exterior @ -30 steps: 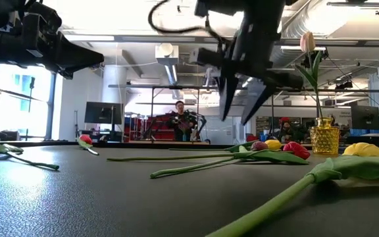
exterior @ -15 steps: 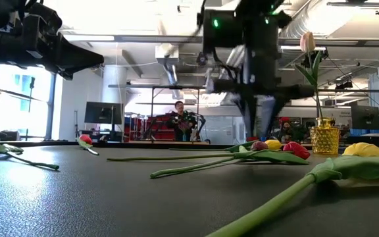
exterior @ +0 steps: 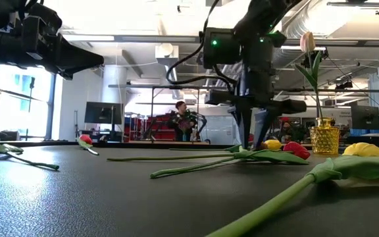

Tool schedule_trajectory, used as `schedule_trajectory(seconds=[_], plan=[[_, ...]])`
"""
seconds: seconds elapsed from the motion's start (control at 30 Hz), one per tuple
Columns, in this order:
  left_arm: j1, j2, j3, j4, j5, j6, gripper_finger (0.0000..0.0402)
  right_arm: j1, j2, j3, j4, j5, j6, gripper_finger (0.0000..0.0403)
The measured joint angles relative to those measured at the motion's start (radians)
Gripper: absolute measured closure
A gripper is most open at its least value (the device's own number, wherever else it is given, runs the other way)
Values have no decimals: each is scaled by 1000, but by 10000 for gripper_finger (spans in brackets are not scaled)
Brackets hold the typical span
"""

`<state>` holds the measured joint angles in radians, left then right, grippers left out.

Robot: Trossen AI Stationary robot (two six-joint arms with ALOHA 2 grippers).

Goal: Sort flowers into vase by color
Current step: Put the right dark red flower into the yellow flower vase

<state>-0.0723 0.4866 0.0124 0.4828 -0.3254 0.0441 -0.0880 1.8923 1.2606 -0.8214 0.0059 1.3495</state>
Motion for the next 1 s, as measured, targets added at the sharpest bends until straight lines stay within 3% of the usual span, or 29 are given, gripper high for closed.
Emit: schedule_trajectory(seconds=[0.23,1.0], plan=[[0,0,0,-1,0,1,374,-9,0,0,-63,0,20,325],[0,0,0,-4,0,1,374,-17,25,0,-36,65,23,325]])
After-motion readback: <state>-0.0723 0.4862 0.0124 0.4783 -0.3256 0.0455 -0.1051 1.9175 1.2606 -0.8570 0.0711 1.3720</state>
